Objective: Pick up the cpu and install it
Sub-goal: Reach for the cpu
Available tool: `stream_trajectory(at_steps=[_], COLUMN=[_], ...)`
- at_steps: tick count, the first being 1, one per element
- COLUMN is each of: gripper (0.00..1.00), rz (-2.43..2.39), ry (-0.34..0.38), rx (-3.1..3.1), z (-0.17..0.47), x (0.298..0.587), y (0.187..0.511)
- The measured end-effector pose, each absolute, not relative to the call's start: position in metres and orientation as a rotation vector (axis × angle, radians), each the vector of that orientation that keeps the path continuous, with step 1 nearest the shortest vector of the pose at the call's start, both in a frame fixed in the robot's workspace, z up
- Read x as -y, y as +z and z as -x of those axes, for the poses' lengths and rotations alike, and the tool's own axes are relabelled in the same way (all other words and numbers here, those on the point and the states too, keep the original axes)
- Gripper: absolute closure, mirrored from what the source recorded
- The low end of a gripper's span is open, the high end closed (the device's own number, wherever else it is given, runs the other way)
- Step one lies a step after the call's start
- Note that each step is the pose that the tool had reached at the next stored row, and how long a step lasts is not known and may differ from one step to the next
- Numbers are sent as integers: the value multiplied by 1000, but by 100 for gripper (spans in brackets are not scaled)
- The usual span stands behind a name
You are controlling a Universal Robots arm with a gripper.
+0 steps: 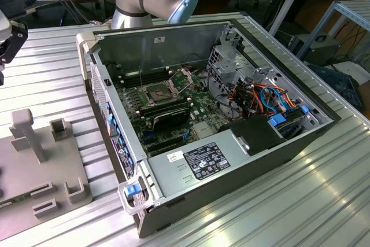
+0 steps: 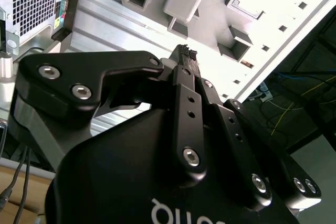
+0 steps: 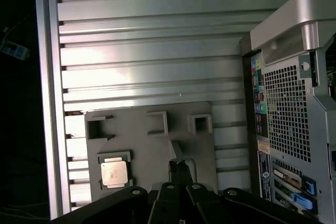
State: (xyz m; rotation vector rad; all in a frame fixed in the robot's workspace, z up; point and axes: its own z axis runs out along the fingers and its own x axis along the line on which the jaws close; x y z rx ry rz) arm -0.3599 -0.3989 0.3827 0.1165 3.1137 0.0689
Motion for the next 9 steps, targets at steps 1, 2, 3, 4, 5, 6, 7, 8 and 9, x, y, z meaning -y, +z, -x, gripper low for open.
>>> stream_trajectory(at_steps=[1, 2, 3, 4, 5, 6, 7, 8, 9], gripper=[89, 89, 89, 89, 89, 89, 89, 89, 89], rz=[-117, -117, -117, -117, -117, -117, -117, -117, -117], ry=[69, 69, 69, 69, 69, 69, 69, 69, 69], rx=[-3114, -3114, -3114, -3114, -3114, -3114, -3114, -3114, -3114], z=[360, 360, 360, 360, 360, 360, 360, 360, 360], x=[399, 399, 399, 399, 399, 399, 399, 399, 399], y=[382, 381, 380, 380, 380, 380, 380, 380, 380])
